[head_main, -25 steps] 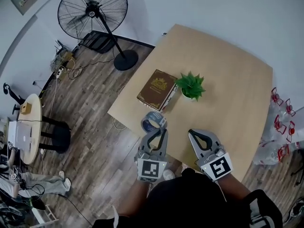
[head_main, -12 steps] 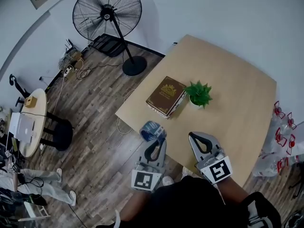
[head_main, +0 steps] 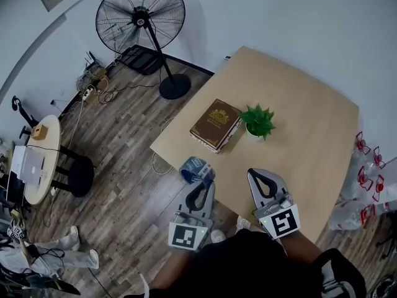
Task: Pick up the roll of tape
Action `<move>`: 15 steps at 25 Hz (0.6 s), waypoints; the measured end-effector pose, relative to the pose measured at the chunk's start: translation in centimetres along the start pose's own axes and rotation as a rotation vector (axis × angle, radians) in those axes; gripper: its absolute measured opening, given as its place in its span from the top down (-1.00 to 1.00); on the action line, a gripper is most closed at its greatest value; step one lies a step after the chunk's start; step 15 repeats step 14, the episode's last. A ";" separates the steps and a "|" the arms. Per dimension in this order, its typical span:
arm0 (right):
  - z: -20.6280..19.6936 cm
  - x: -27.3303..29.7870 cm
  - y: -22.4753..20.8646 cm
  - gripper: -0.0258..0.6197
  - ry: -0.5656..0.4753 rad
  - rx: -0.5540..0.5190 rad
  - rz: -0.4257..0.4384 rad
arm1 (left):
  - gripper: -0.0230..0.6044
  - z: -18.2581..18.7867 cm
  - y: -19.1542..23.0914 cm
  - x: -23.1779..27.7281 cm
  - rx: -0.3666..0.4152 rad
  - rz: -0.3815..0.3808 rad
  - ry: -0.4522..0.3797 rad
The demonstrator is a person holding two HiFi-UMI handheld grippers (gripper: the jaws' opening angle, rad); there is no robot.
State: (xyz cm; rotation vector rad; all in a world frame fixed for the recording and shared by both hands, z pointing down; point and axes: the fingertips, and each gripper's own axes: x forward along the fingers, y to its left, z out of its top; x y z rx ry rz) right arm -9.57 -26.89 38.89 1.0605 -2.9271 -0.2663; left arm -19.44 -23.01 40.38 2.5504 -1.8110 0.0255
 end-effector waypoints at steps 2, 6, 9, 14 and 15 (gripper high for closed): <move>0.2 -0.2 0.0 0.94 -0.013 -0.003 -0.004 | 0.77 0.2 -0.2 -0.1 0.008 -0.001 -0.004; 0.9 -0.4 0.3 0.94 -0.045 -0.055 -0.001 | 0.77 0.2 -0.6 -0.2 0.061 0.000 0.002; 1.4 -0.5 0.5 0.94 -0.068 -0.059 0.004 | 0.78 0.6 -0.7 -0.2 0.078 -0.001 0.000; 1.3 -1.0 0.6 0.94 -0.061 -0.030 0.005 | 0.78 1.2 -0.9 -0.3 0.084 -0.001 -0.023; 1.3 -1.0 0.6 0.94 -0.061 -0.030 0.005 | 0.78 1.2 -0.9 -0.3 0.084 -0.001 -0.023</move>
